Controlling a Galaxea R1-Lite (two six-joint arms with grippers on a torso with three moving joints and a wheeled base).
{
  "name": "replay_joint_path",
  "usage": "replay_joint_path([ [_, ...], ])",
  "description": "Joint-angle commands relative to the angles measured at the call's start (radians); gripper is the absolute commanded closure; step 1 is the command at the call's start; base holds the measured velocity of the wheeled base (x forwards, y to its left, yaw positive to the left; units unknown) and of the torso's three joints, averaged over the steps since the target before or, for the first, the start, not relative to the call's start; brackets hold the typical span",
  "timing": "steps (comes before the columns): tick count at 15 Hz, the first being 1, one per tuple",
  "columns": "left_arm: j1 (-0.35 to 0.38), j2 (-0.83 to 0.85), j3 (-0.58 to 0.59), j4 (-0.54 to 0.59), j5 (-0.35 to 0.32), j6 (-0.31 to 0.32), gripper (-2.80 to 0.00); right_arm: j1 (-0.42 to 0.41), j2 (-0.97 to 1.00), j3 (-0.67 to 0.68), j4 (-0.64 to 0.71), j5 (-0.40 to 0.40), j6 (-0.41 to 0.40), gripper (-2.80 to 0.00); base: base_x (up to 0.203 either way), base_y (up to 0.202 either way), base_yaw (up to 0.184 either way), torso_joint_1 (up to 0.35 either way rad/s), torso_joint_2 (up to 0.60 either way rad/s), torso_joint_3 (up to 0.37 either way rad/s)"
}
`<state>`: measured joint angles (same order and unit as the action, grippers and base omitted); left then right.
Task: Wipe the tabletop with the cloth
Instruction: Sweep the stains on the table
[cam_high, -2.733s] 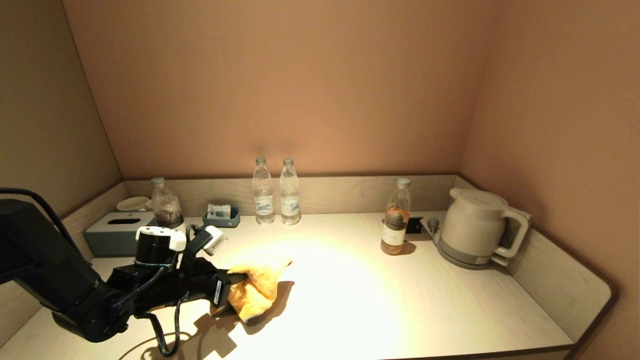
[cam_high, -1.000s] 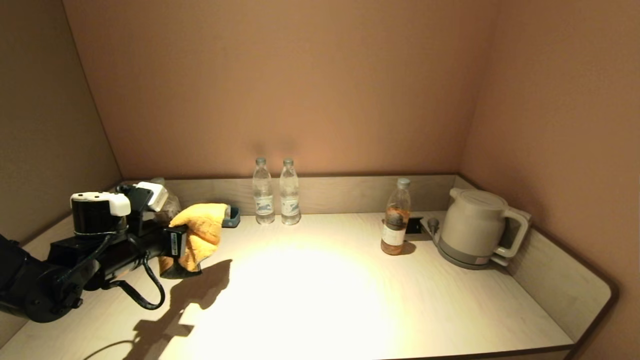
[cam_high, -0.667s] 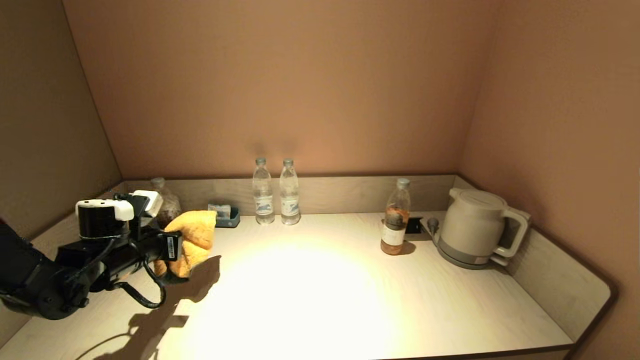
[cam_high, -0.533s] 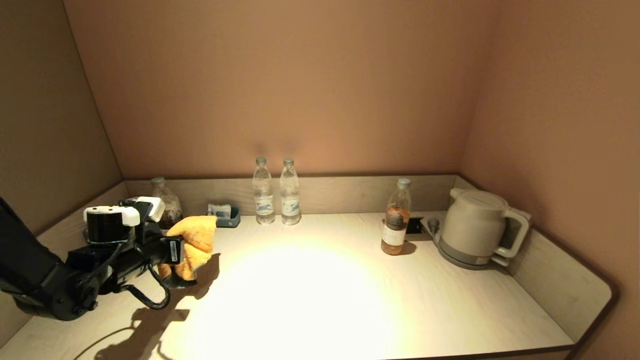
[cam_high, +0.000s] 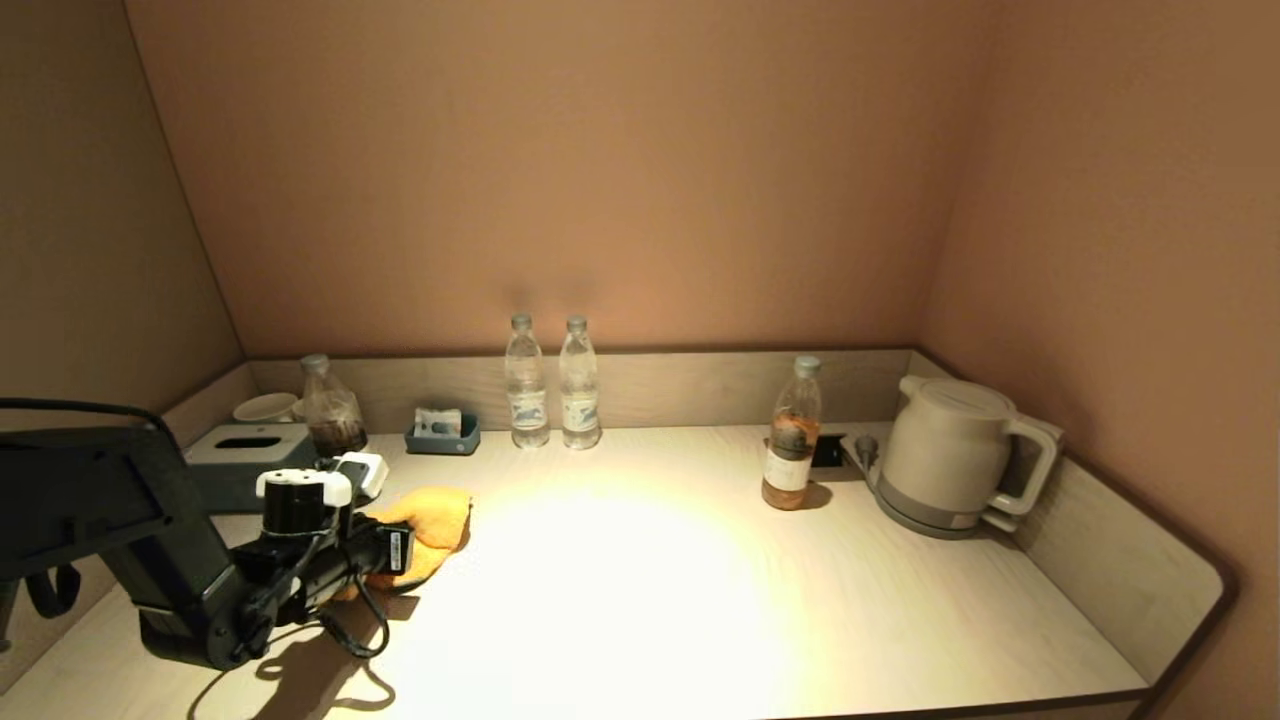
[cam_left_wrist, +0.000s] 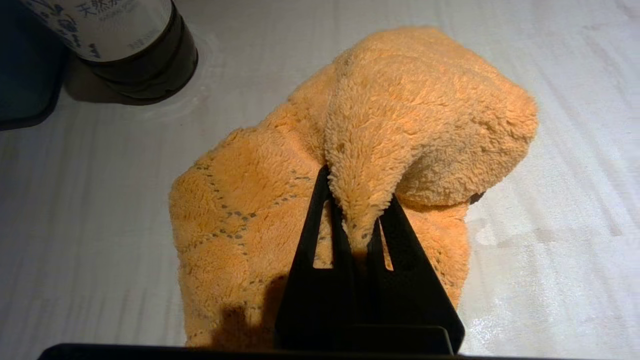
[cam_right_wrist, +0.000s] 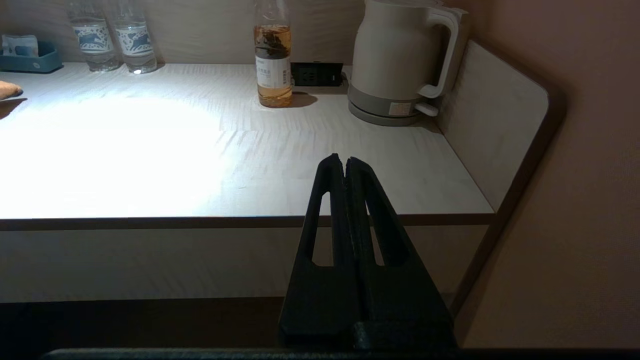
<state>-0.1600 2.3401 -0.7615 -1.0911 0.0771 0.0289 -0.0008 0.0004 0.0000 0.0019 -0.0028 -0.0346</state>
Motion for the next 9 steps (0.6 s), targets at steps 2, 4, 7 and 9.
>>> replay_joint_path([
  [2, -0.053, 0.057, -0.045, 0.013, 0.002, 0.006, 0.0, -0.001, 0.0, 0.0, 0.0, 0.0, -0.001, 0.0, 0.0, 0.0, 0.0, 0.0, 0.0, 0.0],
  [4, -0.095, 0.061, -0.071, 0.049, 0.001, 0.006, 0.0, 0.001, 0.0, 0.0, 0.0, 0.0, -0.001, 0.0, 0.0, 0.0, 0.0, 0.0, 0.0, 0.0],
  [7, -0.148, 0.042, -0.068, 0.054, 0.006, -0.003, 0.0, 0.001, 0.0, 0.0, 0.0, 0.0, -0.001, 0.0, 0.0, 0.0, 0.0, 0.0, 0.0, 0.0],
  [9, -0.251, 0.01, -0.062, 0.069, 0.01, -0.025, 0.0, 0.001, 0.0, 0.0, 0.0, 0.0, -0.001, 0.0, 0.0, 0.0, 0.0, 0.0, 0.0, 0.0],
])
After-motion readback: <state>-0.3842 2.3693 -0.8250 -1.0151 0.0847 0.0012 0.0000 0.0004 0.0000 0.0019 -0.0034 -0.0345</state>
